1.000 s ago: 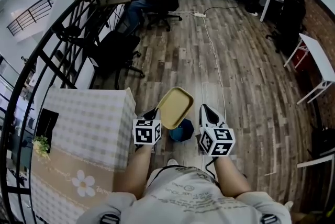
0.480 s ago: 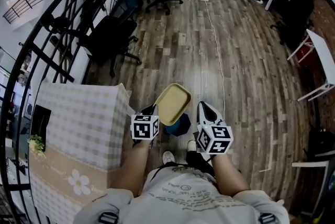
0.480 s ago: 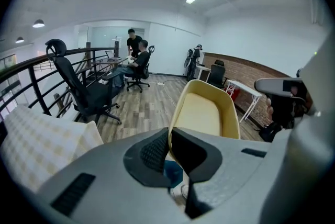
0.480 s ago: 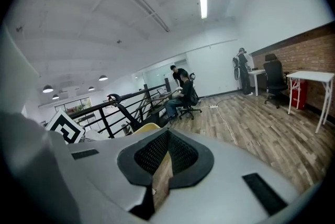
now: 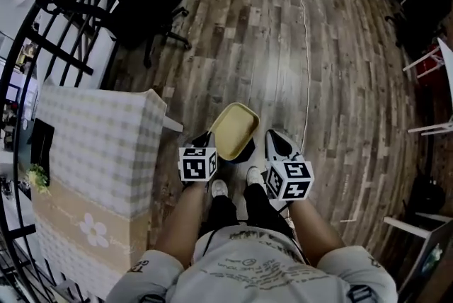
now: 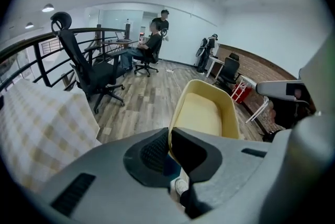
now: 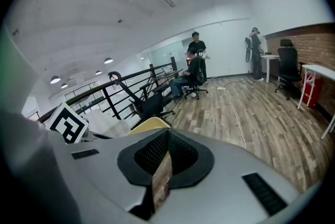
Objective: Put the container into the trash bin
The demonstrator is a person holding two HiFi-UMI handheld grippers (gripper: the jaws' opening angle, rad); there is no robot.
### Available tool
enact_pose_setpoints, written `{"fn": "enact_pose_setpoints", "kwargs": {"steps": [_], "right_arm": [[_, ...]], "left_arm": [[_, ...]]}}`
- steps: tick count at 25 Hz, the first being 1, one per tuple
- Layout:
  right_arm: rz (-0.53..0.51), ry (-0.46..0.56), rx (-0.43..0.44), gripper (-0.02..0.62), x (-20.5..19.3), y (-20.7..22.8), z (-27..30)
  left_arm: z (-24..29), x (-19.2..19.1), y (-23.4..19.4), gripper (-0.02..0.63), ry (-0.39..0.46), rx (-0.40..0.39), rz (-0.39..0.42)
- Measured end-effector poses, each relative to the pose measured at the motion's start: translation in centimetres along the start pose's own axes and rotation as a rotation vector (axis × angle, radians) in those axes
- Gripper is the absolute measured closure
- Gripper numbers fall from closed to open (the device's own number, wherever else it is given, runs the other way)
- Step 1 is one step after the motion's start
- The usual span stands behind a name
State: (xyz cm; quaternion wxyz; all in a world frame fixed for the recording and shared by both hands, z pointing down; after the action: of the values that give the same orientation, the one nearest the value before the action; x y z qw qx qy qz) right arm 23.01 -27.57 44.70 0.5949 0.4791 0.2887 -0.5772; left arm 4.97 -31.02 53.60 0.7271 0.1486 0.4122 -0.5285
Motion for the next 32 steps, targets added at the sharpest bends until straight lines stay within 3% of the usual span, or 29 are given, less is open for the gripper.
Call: {"fn": "enact_pose_setpoints", "kwargs": {"steps": [11,21,27,32], "right_arm": [[-0.078,-0.225,0.101,0.594,-15.3,2.3,8.5],[-0.019,-0.313,0.069,0.594,-24.6,6.4,12.4],[0.015,-0.372,0.061,0.594,-28.5,7.9,12.3],[0.026,-0.386,0.037,0.594,-29.4,9.3,11.6]], "left_arm": [[11.5,-17.0,-5.3,0.581,-0.192,0.061,-0.056],[19.9,-29.8,-6.2,0.581,-0.377,0.052,-0.048],[23.5,-33.2,-6.3,0.581,-0.438,0.075,-0.03],[24.6,-34.7,-6.4,0.581,-0.455,0.081,-0.029]]}}
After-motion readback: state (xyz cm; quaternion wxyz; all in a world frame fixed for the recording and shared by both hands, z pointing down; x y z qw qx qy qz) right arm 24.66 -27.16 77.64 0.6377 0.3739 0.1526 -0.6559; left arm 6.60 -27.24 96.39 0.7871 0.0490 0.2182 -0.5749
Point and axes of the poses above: the fingertips, and each gripper's own axes: z forward along the fingers, y to its right, x out of its top, the point moved 2 cm from there along -z, backward along the fingers, and after that the axes turned 11 degrees about y, right-handed, at the moved point
